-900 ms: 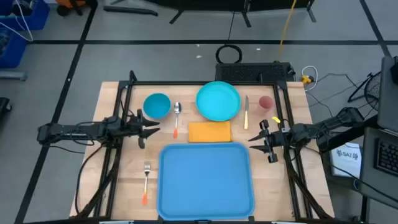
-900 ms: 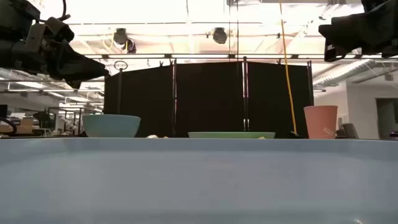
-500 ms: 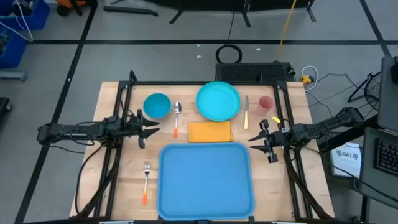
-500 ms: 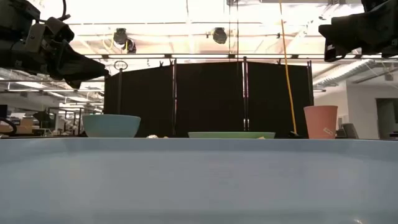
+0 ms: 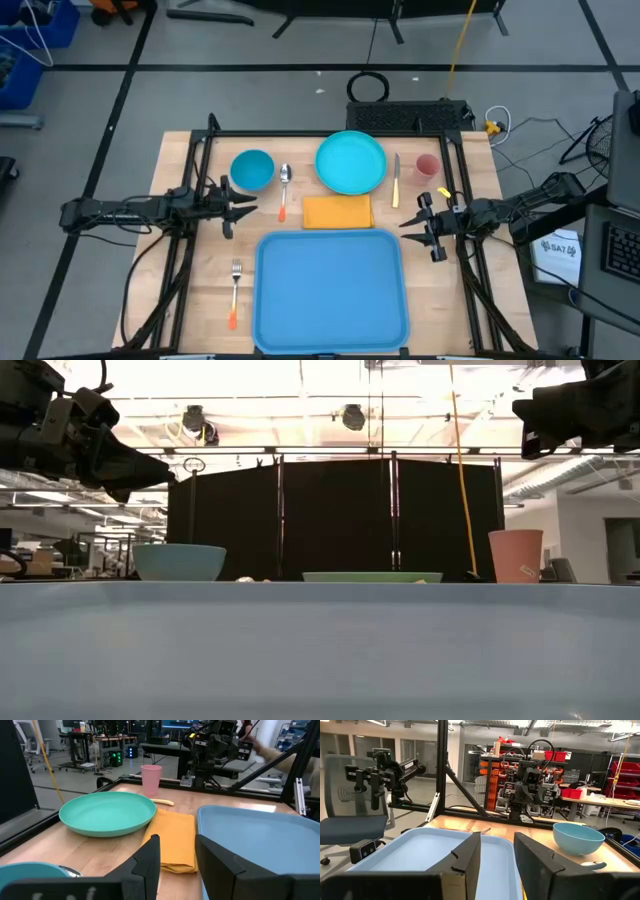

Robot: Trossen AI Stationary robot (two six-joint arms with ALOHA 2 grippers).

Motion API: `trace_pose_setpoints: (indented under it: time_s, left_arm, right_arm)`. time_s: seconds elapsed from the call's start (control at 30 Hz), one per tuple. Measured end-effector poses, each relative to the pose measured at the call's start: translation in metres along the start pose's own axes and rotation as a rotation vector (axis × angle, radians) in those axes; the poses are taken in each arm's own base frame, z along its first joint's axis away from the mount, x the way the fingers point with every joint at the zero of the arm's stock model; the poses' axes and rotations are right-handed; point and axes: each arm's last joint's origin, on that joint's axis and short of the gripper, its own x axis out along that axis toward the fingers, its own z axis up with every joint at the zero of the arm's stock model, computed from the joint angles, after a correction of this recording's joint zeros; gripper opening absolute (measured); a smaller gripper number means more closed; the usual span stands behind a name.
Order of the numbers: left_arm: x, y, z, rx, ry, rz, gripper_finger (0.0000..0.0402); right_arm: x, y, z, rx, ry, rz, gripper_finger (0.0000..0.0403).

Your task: Set up tray

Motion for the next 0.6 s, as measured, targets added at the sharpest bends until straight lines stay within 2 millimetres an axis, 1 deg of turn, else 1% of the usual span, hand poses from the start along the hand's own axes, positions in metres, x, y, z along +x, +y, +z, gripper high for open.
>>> trace_pose_setpoints:
  time_s: [0.6]
  left_arm:
    - [0.0000,0.0000,0.0000,0.000,0.000,0.000,0.0127]
  right_arm:
    - [0.0000,0.0000,0.0000,0.000,0.000,0.000,0.0110]
